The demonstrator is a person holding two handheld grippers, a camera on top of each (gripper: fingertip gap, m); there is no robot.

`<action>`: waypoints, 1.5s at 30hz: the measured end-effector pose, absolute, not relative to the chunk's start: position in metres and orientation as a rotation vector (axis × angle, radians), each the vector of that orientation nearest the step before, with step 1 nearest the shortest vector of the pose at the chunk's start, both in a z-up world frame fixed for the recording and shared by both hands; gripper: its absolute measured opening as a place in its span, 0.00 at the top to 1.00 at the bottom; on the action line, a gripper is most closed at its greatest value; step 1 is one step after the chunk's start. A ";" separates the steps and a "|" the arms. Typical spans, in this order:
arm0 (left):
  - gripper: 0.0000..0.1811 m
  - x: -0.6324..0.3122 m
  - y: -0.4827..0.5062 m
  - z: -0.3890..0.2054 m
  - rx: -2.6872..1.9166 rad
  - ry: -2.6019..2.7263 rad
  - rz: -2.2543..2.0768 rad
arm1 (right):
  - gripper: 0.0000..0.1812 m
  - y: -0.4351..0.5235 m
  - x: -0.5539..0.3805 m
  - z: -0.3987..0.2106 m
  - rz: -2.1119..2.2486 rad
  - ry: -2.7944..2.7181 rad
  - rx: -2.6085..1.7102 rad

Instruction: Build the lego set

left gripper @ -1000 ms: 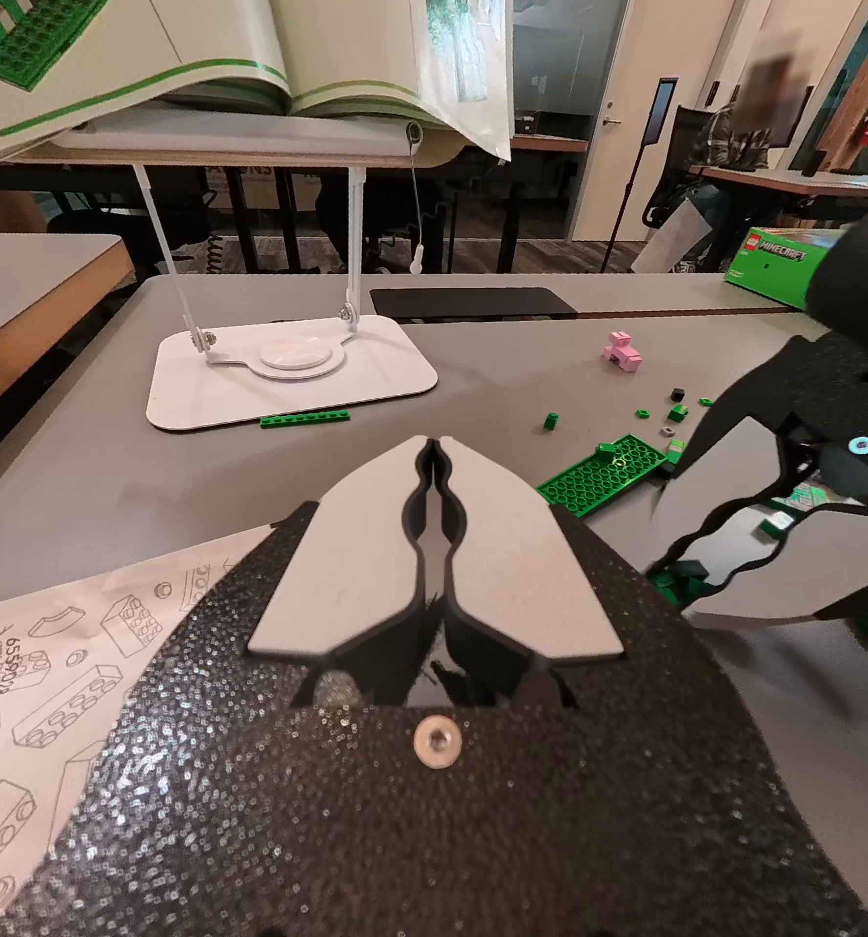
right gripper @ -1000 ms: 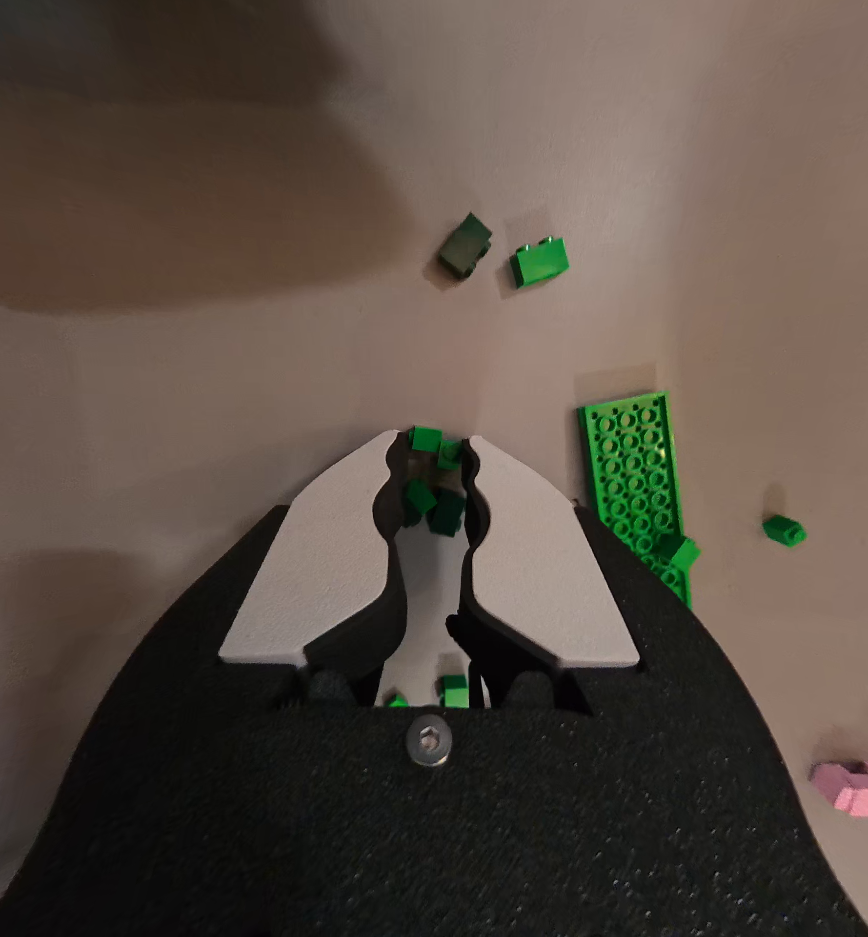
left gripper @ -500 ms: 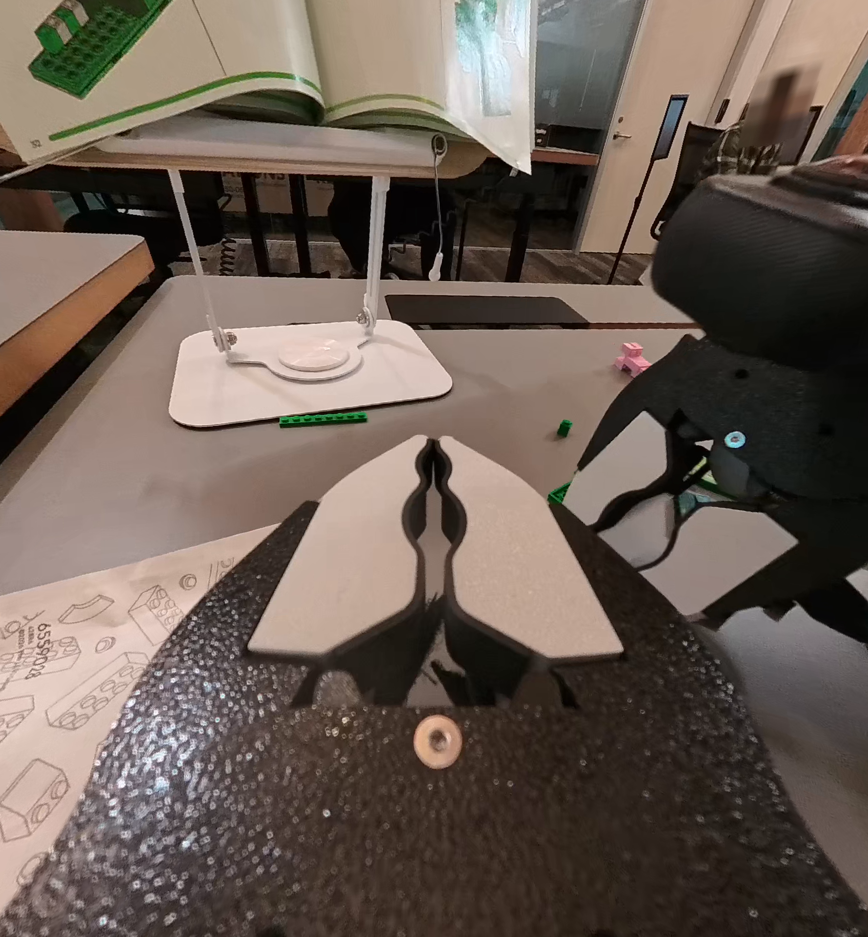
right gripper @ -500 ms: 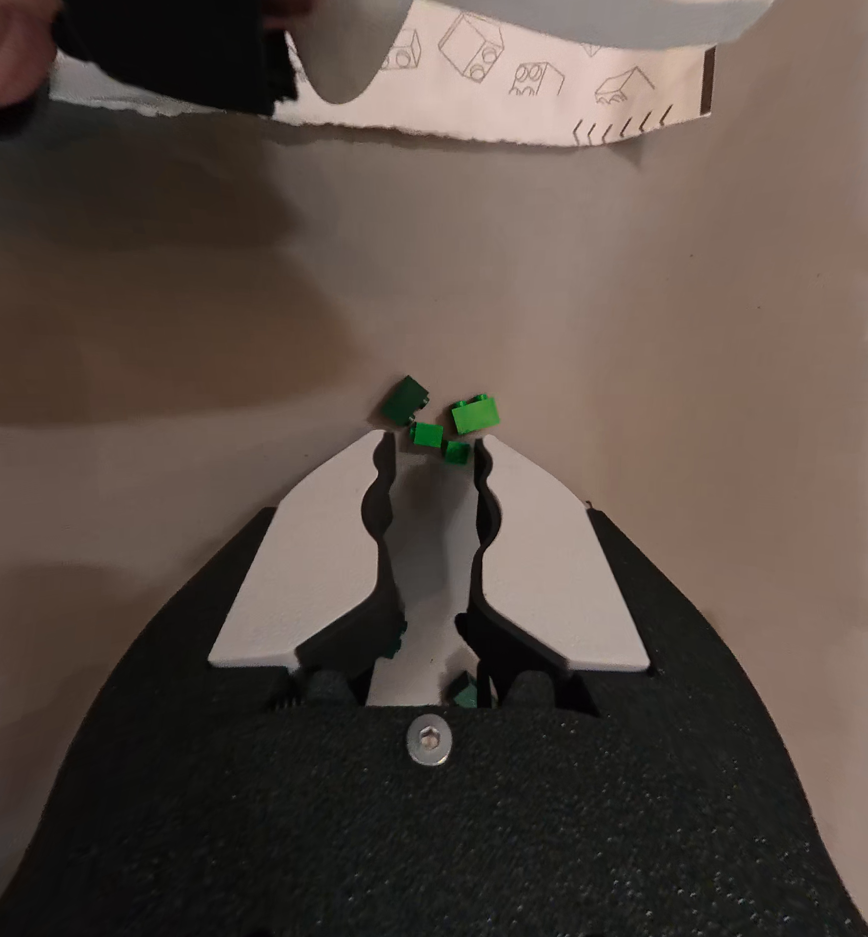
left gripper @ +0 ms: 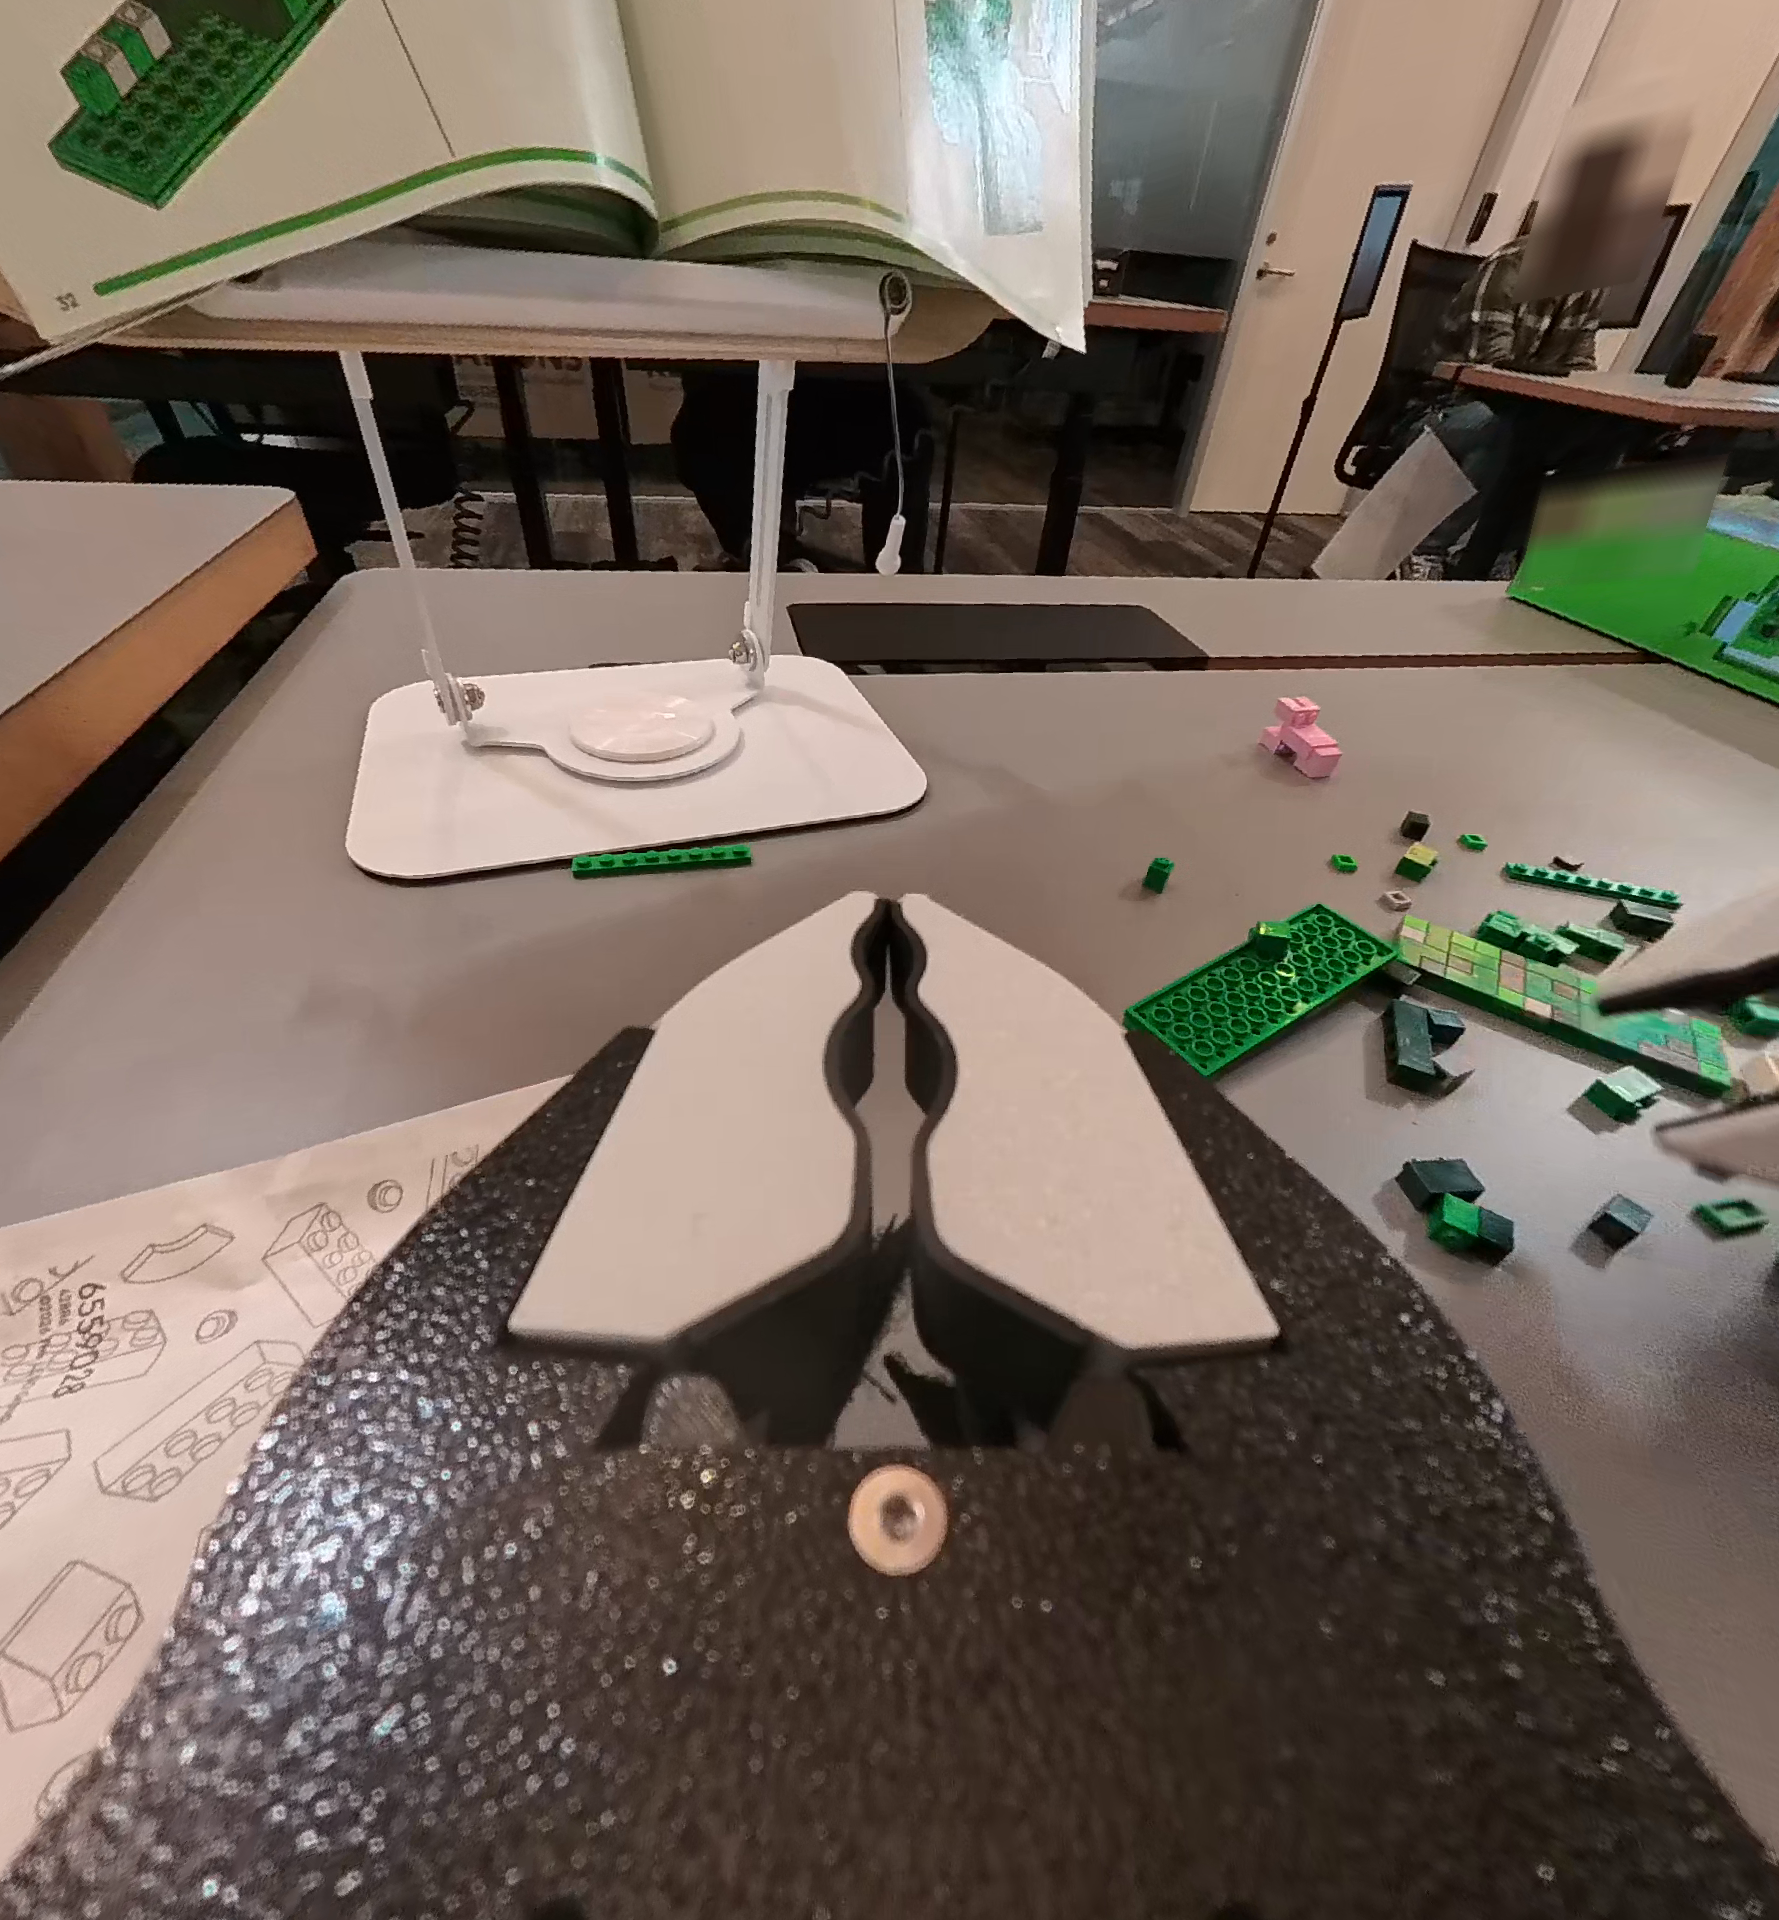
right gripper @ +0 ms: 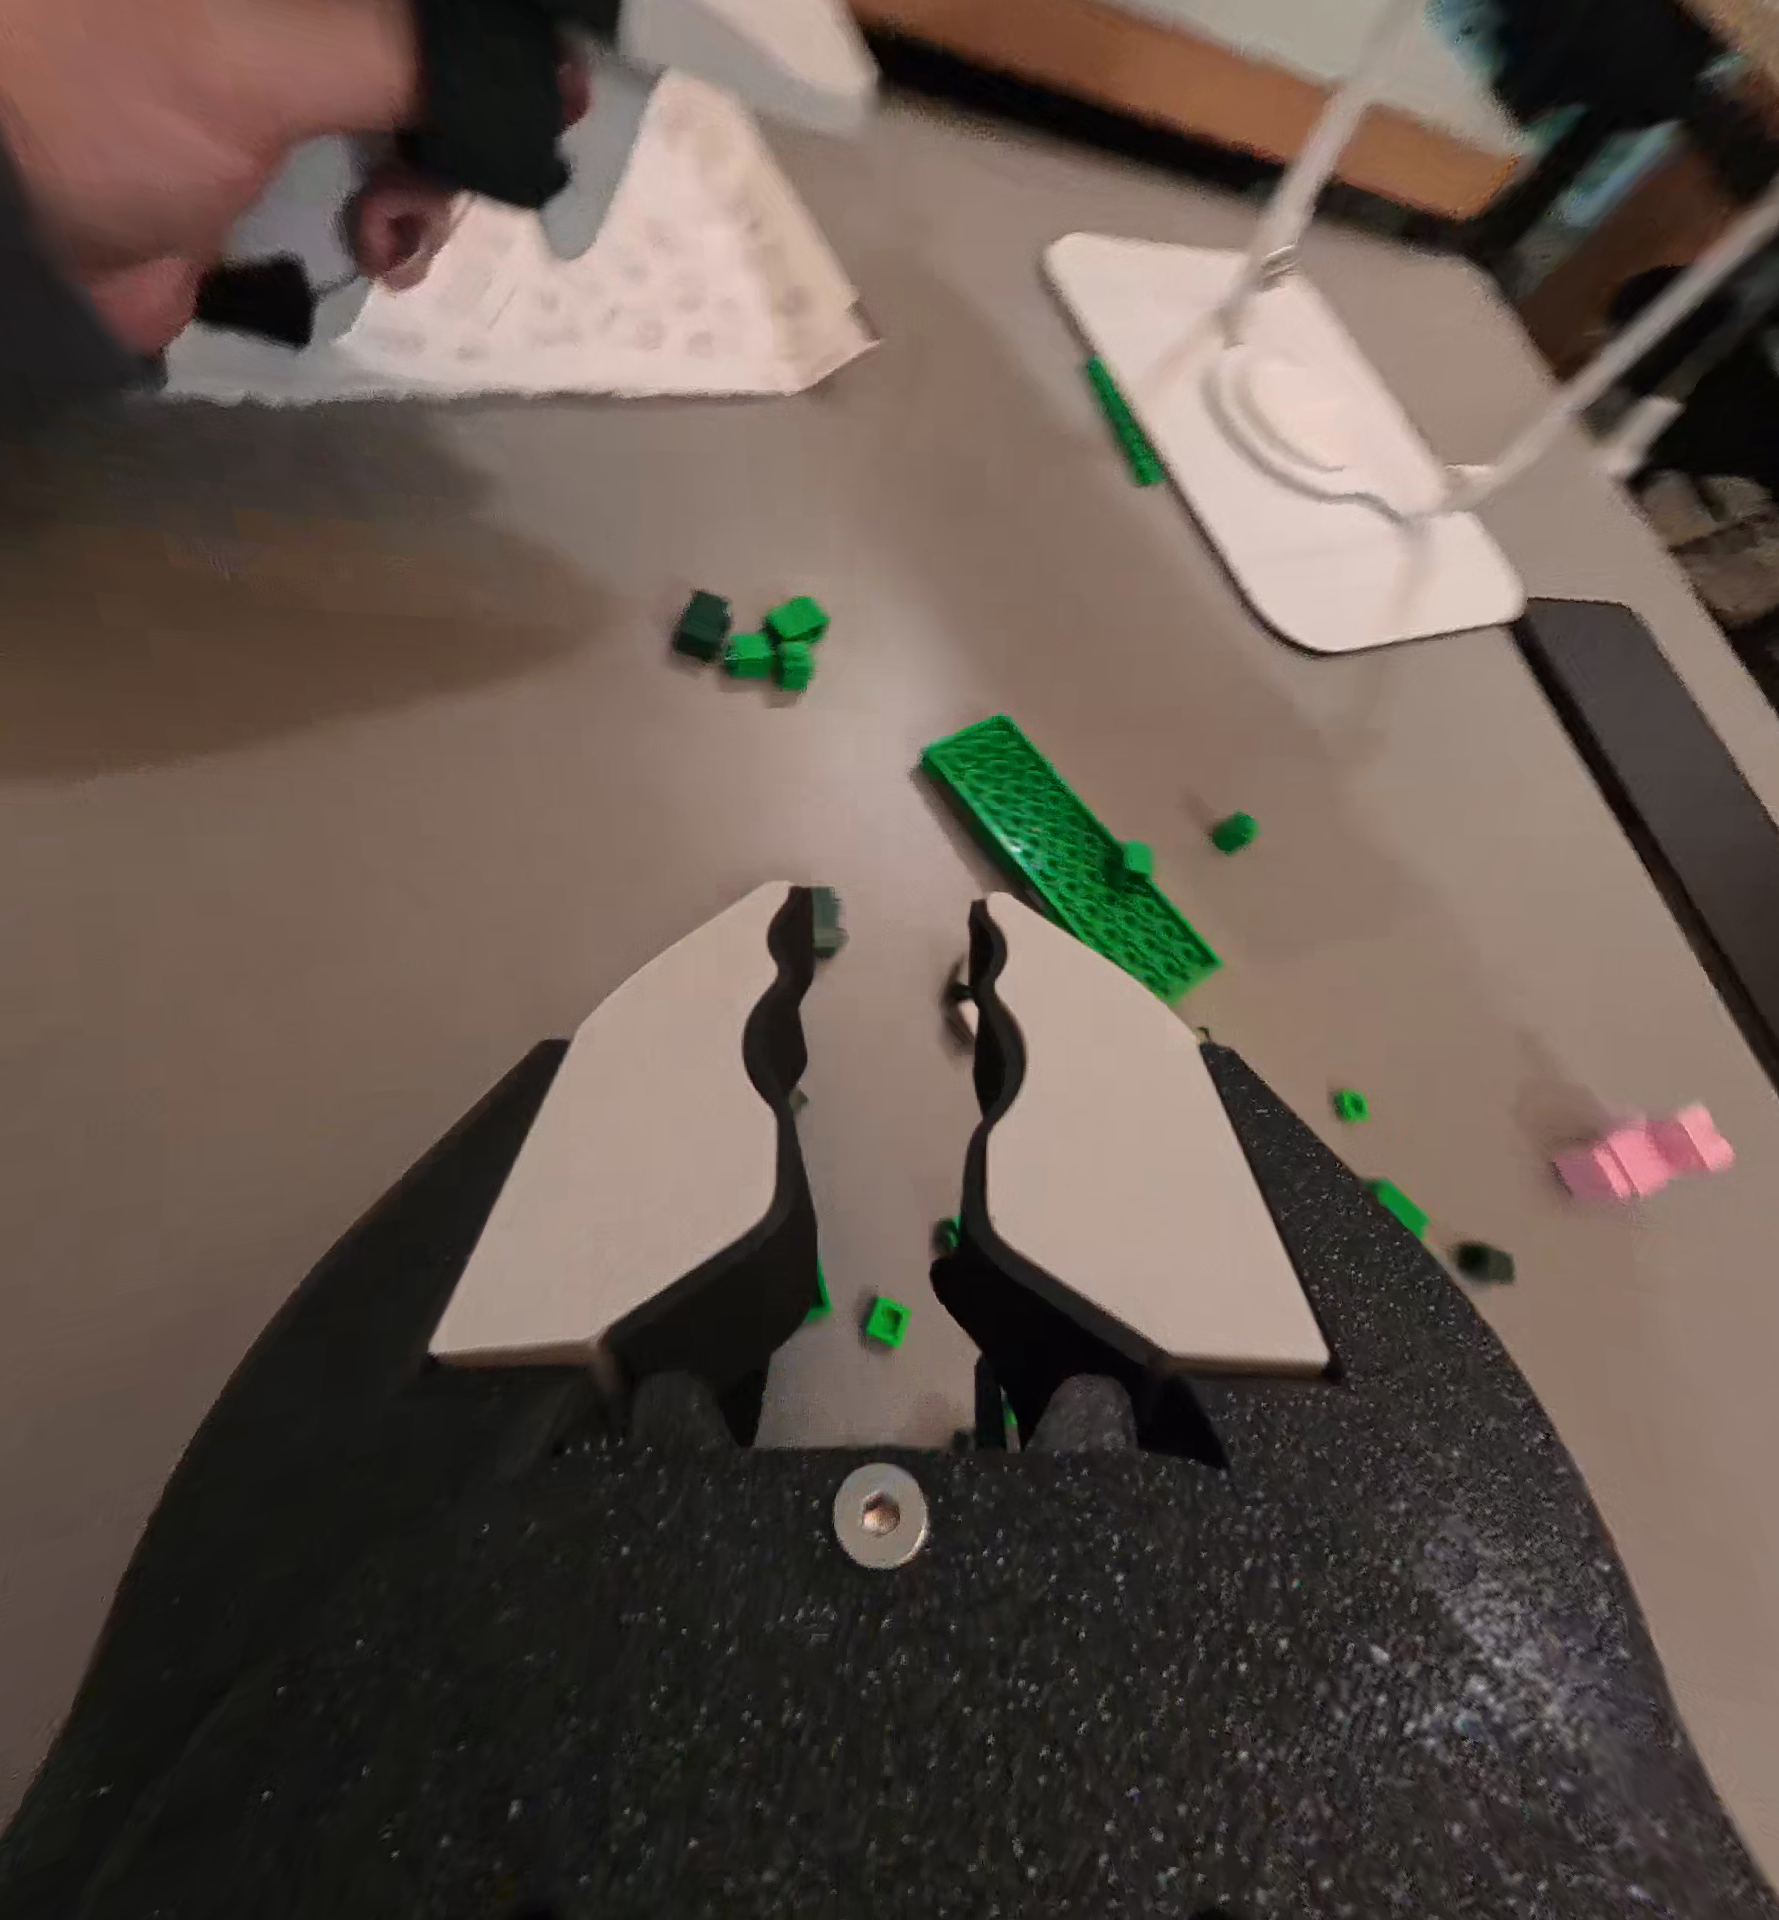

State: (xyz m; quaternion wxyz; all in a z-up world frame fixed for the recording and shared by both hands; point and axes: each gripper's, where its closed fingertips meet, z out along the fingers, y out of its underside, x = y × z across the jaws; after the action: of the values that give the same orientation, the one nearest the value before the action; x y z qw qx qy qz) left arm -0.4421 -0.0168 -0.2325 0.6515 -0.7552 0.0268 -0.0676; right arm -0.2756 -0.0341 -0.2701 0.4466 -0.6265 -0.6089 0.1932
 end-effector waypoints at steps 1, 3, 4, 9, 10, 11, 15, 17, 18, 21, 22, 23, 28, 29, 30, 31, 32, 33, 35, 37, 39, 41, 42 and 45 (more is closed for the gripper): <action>1.00 -0.442 -0.017 -0.232 -1.712 0.062 -0.154 | 0.84 -0.029 -0.269 -0.265 0.507 -1.430 -1.547; 1.00 -0.440 -0.018 -0.229 -1.701 0.069 -0.156 | 0.85 -0.019 -0.256 -0.250 0.523 -1.279 -1.509; 1.00 -0.439 -0.019 -0.225 -1.681 0.079 -0.146 | 0.85 -0.012 -0.249 -0.241 0.497 -1.200 -1.467; 1.00 -0.431 -0.022 -0.217 -1.636 0.137 -0.101 | 0.87 0.007 -0.221 -0.216 0.369 -1.031 -1.359; 1.00 -0.430 -0.021 -0.218 -1.643 0.142 -0.109 | 0.87 0.008 -0.218 -0.216 0.367 -1.034 -1.369; 1.00 -0.429 -0.021 -0.220 -1.649 0.144 -0.119 | 0.87 0.009 -0.213 -0.216 0.359 -1.038 -1.380; 1.00 -0.428 -0.020 -0.221 -1.657 0.141 -0.146 | 0.88 0.015 -0.186 -0.212 0.359 -1.043 -1.464; 1.00 -0.427 -0.020 -0.222 -1.660 0.139 -0.160 | 0.88 0.017 -0.175 -0.219 0.397 -1.059 -1.542; 1.00 -0.426 -0.020 -0.222 -1.662 0.140 -0.166 | 0.88 0.018 -0.171 -0.227 0.418 -1.088 -1.604; 1.00 -0.424 -0.019 -0.223 -1.665 0.148 -0.174 | 0.87 0.021 -0.162 -0.253 0.452 -1.165 -1.806; 1.00 -0.424 -0.019 -0.223 -1.666 0.151 -0.177 | 0.86 0.023 -0.159 -0.256 0.437 -1.178 -1.835; 1.00 -0.423 -0.019 -0.224 -1.670 0.154 -0.182 | 0.86 0.024 -0.154 -0.259 0.412 -1.188 -1.862; 1.00 -0.422 -0.018 -0.226 -1.680 0.155 -0.213 | 0.88 0.002 -0.136 -0.278 0.469 -1.310 -2.023; 1.00 -0.421 -0.018 -0.226 -1.680 0.155 -0.216 | 0.88 -0.005 -0.136 -0.286 0.488 -1.351 -2.057; 1.00 -0.421 -0.018 -0.226 -1.681 0.155 -0.221 | 0.88 -0.011 -0.138 -0.295 0.487 -1.399 -2.083; 1.00 -0.420 -0.017 -0.226 -1.682 0.156 -0.228 | 0.88 -0.016 -0.138 -0.304 0.461 -1.451 -2.109; 1.00 -0.419 -0.017 -0.227 -1.684 0.159 -0.233 | 0.87 -0.018 -0.137 -0.313 0.416 -1.496 -2.124; 1.00 -0.418 -0.017 -0.227 -1.687 0.163 -0.236 | 0.87 -0.020 -0.136 -0.319 0.391 -1.532 -2.129; 1.00 -0.417 -0.017 -0.228 -1.689 0.172 -0.235 | 0.87 -0.022 -0.139 -0.323 0.412 -1.549 -2.133; 1.00 -0.417 -0.017 -0.228 -1.691 0.177 -0.240 | 0.87 -0.020 -0.141 -0.323 0.426 -1.539 -2.126; 1.00 -0.415 -0.017 -0.229 -1.696 0.177 -0.254 | 0.86 -0.018 -0.143 -0.321 0.426 -1.542 -2.106; 1.00 -0.414 -0.016 -0.230 -1.702 0.181 -0.263 | 0.89 -0.016 -0.143 -0.321 0.422 -1.555 -2.105; 1.00 -0.414 -0.016 -0.231 -1.704 0.184 -0.263 | 0.91 -0.016 -0.143 -0.321 0.419 -1.567 -2.103; 1.00 -0.413 -0.016 -0.231 -1.708 0.189 -0.261 | 0.91 -0.013 -0.143 -0.318 0.403 -1.575 -2.105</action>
State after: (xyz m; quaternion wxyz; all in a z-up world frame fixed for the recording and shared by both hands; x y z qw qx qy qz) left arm -0.4133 -0.0160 -0.2315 0.6456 -0.7504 0.0829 -0.1149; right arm -0.1427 -0.0127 -0.3179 0.2389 -0.7685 -0.5750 0.1473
